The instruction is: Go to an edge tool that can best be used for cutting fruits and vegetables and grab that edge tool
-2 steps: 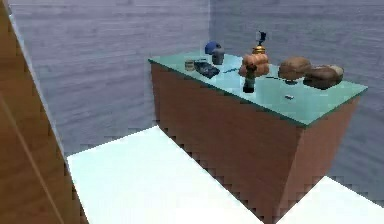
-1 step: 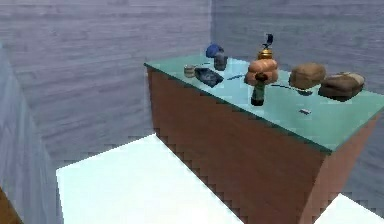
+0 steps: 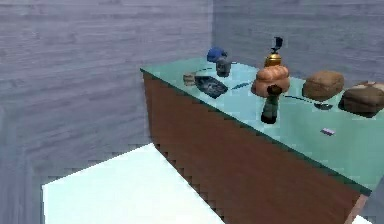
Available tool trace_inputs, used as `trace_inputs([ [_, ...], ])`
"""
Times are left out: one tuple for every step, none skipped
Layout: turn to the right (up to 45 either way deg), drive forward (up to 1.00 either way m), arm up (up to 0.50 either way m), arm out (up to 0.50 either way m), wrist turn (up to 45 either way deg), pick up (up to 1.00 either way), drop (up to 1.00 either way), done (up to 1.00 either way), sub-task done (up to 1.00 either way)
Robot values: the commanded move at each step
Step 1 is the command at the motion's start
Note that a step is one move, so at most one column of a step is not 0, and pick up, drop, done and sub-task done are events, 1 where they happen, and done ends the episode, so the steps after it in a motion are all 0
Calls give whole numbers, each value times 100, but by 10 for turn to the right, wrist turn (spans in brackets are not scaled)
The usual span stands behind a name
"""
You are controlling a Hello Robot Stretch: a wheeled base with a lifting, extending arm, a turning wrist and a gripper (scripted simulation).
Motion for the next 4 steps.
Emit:
trace_inputs([
  [450, 0, 0, 0, 0, 0, 0, 0, 0],
  [450, 0, 0, 0, 0, 0, 0, 0, 0],
  [360, 0, 0, 0, 0, 0, 0, 0, 0],
  [0, 10, 0, 0, 0, 0, 0, 0, 0],
])
